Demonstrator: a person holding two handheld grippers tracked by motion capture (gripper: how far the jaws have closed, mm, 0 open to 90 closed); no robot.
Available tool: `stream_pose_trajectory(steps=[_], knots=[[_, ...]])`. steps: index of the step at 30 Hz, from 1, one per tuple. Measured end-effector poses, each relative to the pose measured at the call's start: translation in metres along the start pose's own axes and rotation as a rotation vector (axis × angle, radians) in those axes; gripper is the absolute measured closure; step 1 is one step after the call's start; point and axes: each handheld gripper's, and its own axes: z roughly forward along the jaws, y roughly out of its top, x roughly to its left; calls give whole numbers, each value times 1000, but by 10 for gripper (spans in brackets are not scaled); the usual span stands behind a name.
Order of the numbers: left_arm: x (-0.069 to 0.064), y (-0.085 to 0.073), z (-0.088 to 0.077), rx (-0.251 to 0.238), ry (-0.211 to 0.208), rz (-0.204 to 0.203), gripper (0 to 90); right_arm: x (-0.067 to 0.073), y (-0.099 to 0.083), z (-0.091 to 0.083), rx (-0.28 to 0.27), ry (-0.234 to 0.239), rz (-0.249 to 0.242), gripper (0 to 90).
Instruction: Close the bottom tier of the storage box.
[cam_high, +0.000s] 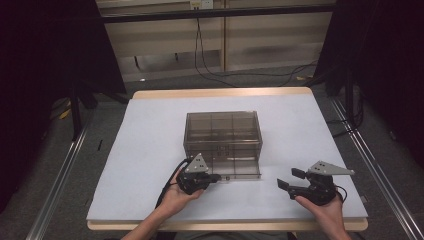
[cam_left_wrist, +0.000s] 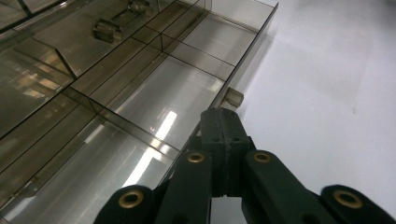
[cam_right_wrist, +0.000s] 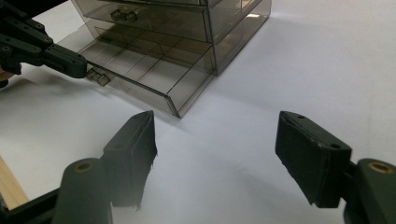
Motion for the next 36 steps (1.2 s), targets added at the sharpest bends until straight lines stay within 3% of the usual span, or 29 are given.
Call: stream_pose_trajectory(steps=[17, 24, 28, 29, 35, 36], knots=[[4, 3, 2, -15, 14, -29, 900, 0, 0, 2, 5, 6, 0, 290], [4, 4, 2, -1, 20, -21, 900, -1, 0, 2, 6, 5, 1, 290], [5, 6, 2, -13, 33, -52, 900, -1, 0, 1, 3, 1, 3, 287], [6, 7, 1, 1, 31, -34, 900, -1, 0, 1, 3, 1, 3, 287], [8, 7, 1, 1, 35, -33, 900, -1, 0, 2, 7, 0, 2, 286], [6, 7, 3, -19, 42, -61, 900, -1, 0, 2, 7, 0, 5, 286]])
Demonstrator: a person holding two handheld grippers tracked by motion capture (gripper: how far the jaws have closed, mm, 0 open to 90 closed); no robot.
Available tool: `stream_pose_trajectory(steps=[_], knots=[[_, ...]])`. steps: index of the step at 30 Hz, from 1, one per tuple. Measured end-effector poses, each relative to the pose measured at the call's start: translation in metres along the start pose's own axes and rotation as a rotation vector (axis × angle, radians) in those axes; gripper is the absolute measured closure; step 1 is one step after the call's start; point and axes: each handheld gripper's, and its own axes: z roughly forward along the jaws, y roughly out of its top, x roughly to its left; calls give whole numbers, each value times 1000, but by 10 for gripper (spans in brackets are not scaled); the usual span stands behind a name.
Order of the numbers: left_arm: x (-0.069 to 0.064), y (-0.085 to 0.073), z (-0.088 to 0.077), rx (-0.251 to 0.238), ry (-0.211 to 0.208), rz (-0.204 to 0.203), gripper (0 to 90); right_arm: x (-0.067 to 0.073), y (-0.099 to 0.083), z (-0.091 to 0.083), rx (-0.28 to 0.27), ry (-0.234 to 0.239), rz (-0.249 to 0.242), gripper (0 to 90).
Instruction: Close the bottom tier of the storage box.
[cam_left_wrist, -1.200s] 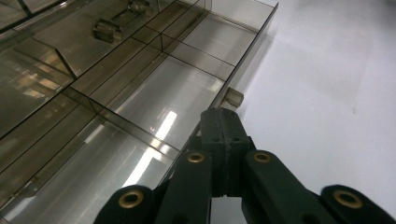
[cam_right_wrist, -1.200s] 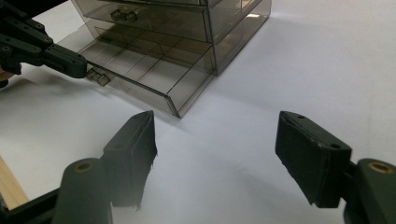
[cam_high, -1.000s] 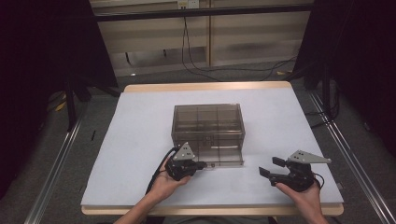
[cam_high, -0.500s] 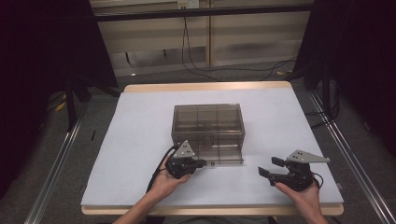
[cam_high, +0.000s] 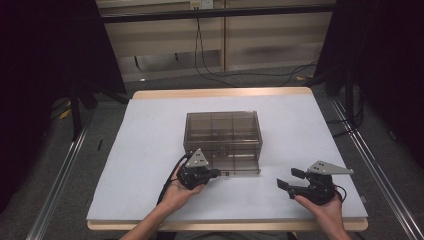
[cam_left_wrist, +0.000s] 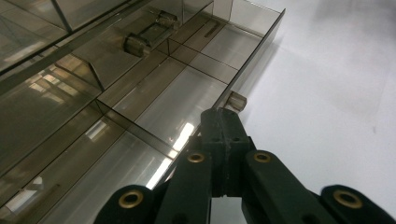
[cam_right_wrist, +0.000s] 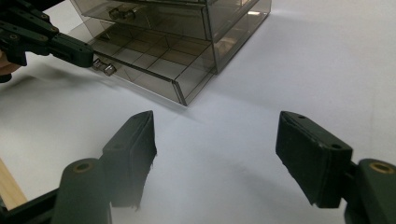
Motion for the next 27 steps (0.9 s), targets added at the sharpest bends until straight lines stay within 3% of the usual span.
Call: stream_pose_trajectory(steps=[1, 3, 6, 11, 14, 18, 21, 27], knots=[[1, 1, -1, 17, 5, 18, 900, 0, 0, 0, 0, -1, 0, 286], [1, 1, 1, 0, 7, -1, 900, 0, 0, 0, -1, -1, -2, 286], [3, 1, 0, 14, 0, 25, 900, 0, 0, 1, 1, 0, 1, 286], [4, 1, 1, -9, 3, 9, 900, 0, 0, 1, 1, 3, -3, 286], [5, 2, 2, 3, 9, 12, 900, 1, 1, 1, 1, 4, -3, 286], [5, 1, 4, -27, 15, -12, 900, 1, 0, 1, 0, 1, -5, 286], [7, 2, 3, -6, 32, 5, 900, 1, 0, 0, 2, 2, -3, 286], [9, 2, 4, -12, 31, 0, 900, 1, 0, 0, 0, 0, -4, 286]])
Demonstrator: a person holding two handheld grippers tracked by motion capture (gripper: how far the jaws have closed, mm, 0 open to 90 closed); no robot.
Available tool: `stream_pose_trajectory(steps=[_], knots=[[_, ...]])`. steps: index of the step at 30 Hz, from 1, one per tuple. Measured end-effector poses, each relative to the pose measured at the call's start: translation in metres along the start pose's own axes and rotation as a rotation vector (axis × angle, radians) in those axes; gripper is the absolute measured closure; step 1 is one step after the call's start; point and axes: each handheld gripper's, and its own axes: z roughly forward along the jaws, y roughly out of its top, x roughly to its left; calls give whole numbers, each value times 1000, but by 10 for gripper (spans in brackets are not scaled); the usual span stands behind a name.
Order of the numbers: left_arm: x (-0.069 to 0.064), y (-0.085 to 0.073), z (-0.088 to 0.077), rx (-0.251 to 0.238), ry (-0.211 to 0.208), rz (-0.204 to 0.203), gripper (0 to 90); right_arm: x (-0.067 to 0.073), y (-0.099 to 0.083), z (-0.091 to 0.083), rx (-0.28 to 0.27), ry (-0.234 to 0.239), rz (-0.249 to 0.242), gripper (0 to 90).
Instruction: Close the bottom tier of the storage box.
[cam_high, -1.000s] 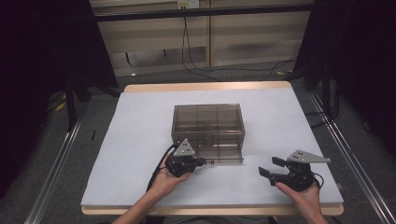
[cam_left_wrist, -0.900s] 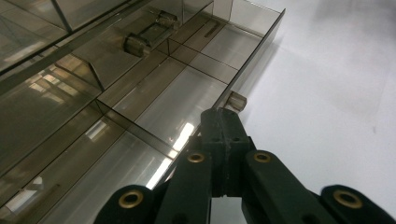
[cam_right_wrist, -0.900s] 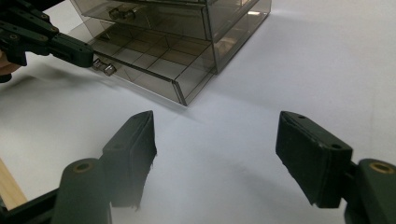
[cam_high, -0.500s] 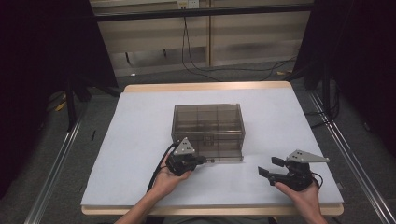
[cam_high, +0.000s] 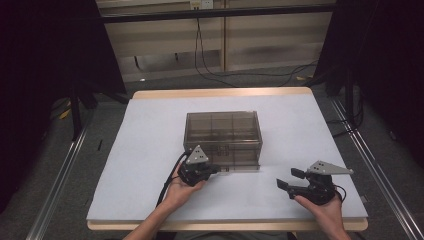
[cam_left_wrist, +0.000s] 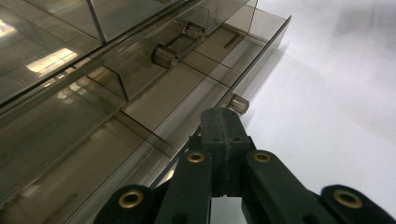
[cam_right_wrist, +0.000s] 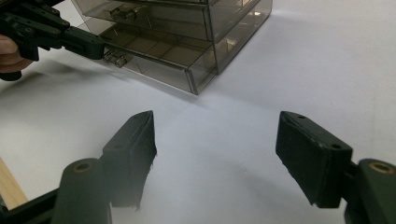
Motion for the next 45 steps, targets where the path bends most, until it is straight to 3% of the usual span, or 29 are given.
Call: stream_pose_trajectory(steps=[45], knots=[[7, 2, 6, 11, 26, -10, 900, 0, 0, 1, 7, 7, 2, 286]])
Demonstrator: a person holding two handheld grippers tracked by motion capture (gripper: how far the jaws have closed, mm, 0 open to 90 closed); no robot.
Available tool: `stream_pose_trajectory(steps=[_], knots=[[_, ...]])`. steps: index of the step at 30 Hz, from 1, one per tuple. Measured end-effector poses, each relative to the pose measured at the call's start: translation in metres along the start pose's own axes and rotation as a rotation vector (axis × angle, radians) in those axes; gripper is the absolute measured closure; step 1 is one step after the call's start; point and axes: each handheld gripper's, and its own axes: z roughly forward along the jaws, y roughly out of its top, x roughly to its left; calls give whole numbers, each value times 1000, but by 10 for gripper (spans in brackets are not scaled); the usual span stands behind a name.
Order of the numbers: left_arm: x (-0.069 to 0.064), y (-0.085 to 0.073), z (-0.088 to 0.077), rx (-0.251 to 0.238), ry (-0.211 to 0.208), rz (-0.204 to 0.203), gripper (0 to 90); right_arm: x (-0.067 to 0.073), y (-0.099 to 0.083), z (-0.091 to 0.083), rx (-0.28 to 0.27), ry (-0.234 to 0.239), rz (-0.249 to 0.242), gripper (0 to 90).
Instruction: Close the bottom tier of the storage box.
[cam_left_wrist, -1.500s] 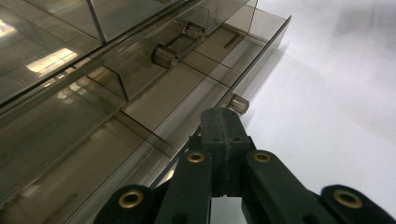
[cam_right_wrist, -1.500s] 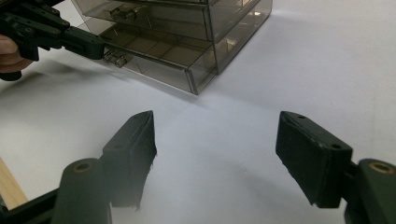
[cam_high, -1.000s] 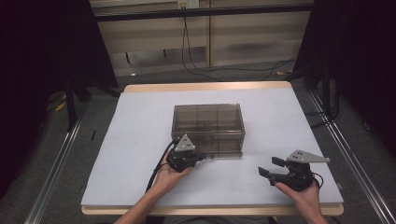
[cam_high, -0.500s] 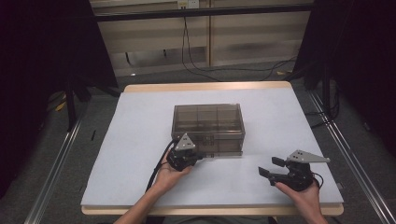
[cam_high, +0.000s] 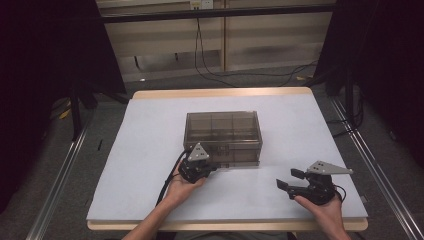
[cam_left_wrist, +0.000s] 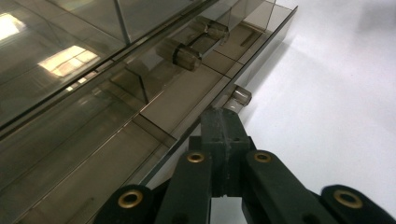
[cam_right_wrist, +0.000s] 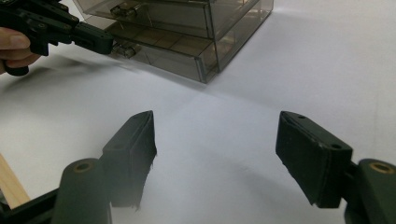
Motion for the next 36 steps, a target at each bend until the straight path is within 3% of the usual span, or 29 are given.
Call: stream_pose_trajectory(steps=[18, 22, 24, 36], knots=[[6, 3, 6, -14, 35, -28, 900, 0, 0, 1, 6, 4, 0, 277], [6, 4, 6, -10, 43, -25, 900, 0, 0, 1, 5, 5, 0, 274], [6, 5, 7, -5, 52, -5, 900, 0, 0, 1, 5, 5, -1, 275], [8, 6, 9, -7, 68, -19, 900, 0, 0, 2, 6, 8, 1, 274]])
